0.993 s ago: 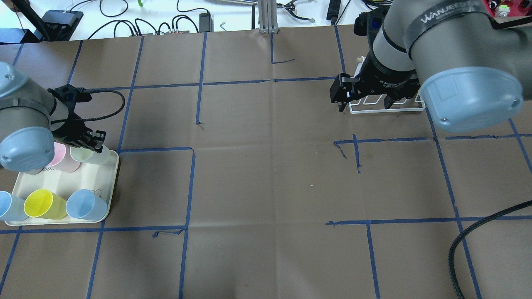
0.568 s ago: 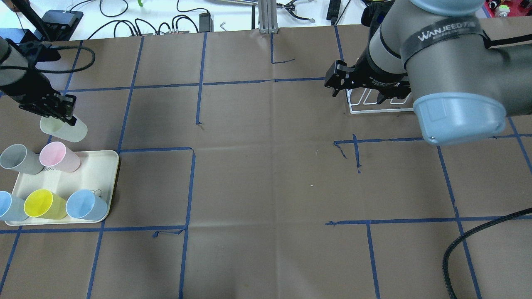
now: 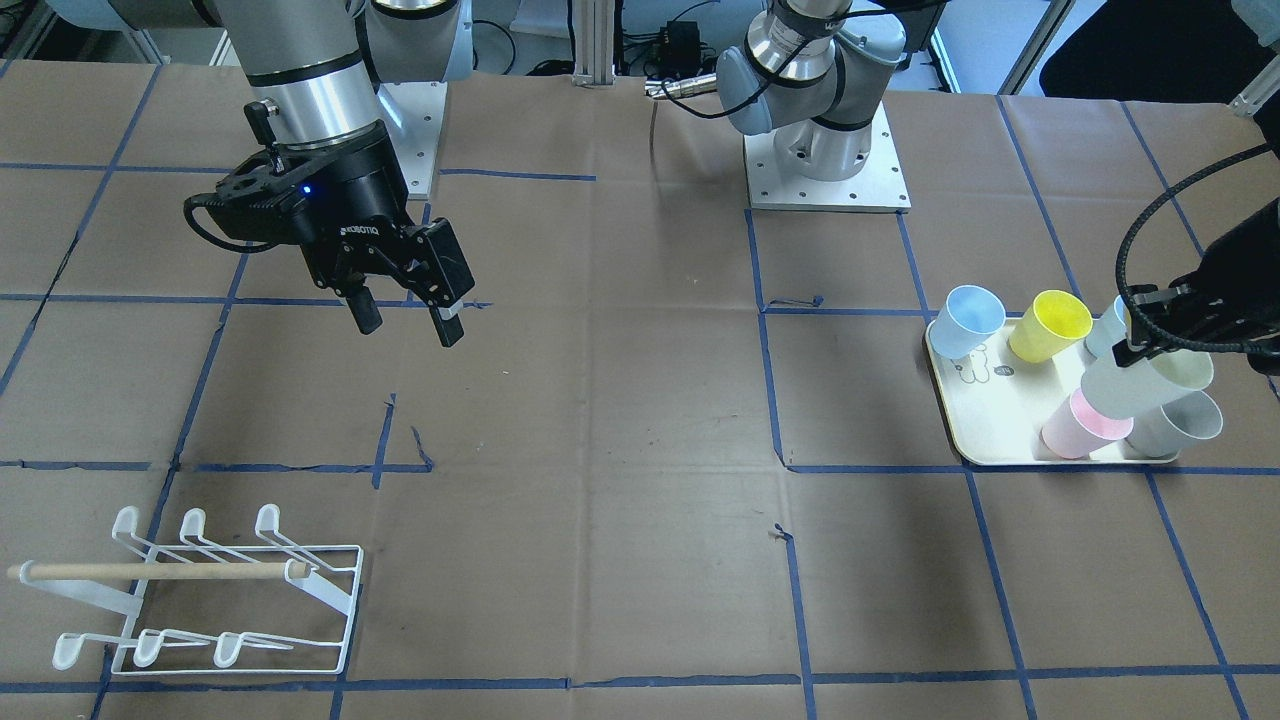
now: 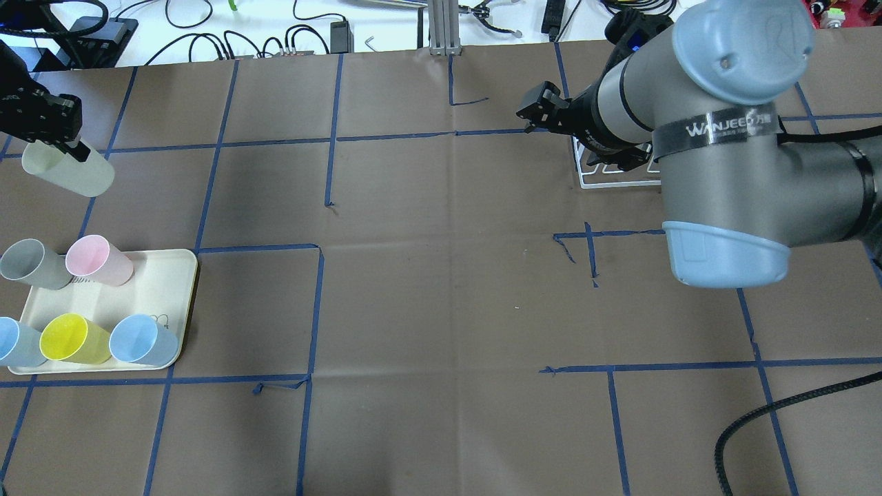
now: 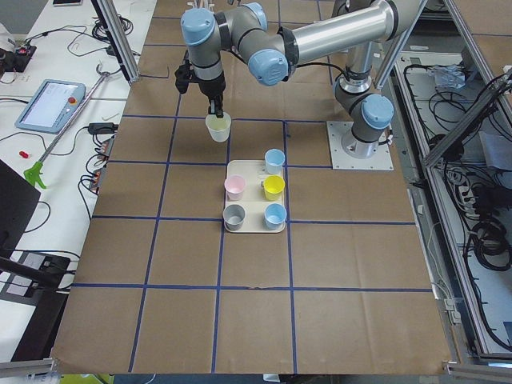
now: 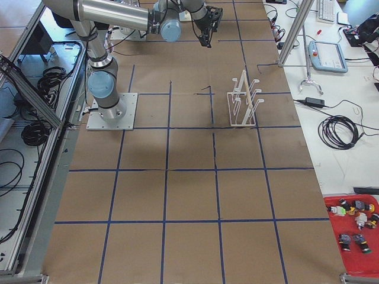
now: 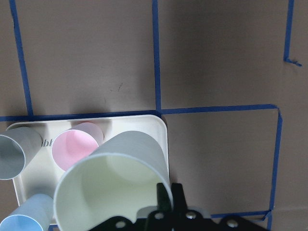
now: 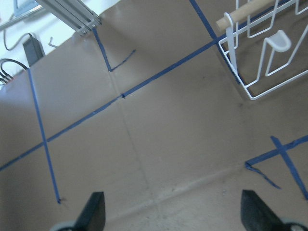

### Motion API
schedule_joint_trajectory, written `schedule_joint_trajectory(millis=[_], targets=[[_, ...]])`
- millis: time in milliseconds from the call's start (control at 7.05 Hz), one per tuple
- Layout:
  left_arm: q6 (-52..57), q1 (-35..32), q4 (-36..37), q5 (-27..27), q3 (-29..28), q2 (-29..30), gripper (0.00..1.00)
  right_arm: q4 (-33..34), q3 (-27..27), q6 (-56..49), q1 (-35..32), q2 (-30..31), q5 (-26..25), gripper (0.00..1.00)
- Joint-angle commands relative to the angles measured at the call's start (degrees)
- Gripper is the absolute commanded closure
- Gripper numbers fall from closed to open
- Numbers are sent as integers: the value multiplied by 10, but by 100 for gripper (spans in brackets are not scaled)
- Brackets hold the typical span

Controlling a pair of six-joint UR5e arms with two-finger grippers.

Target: Transfer IKEA cup to right arm and place on rack

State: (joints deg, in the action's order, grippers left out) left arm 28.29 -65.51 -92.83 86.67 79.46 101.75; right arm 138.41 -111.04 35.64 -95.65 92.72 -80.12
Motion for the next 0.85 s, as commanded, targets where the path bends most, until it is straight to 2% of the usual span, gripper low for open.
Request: schedule_joint_trajectory(millis=[0, 142, 426, 568, 710], targets=[[7, -32, 69, -121, 1, 1, 100, 157, -64, 93, -1, 0, 36, 0], [6, -42, 88, -214, 5, 1, 100, 226, -93, 133, -1, 0, 69, 0], [6, -71, 165, -312, 17, -2, 100, 323, -137, 228, -1, 0, 110, 0], [6, -92, 234, -347, 53, -12, 100, 397, -162, 277, -1, 1, 122, 0], [6, -112, 347, -392, 105, -15, 100, 462, -181, 342, -1, 1, 130, 0]])
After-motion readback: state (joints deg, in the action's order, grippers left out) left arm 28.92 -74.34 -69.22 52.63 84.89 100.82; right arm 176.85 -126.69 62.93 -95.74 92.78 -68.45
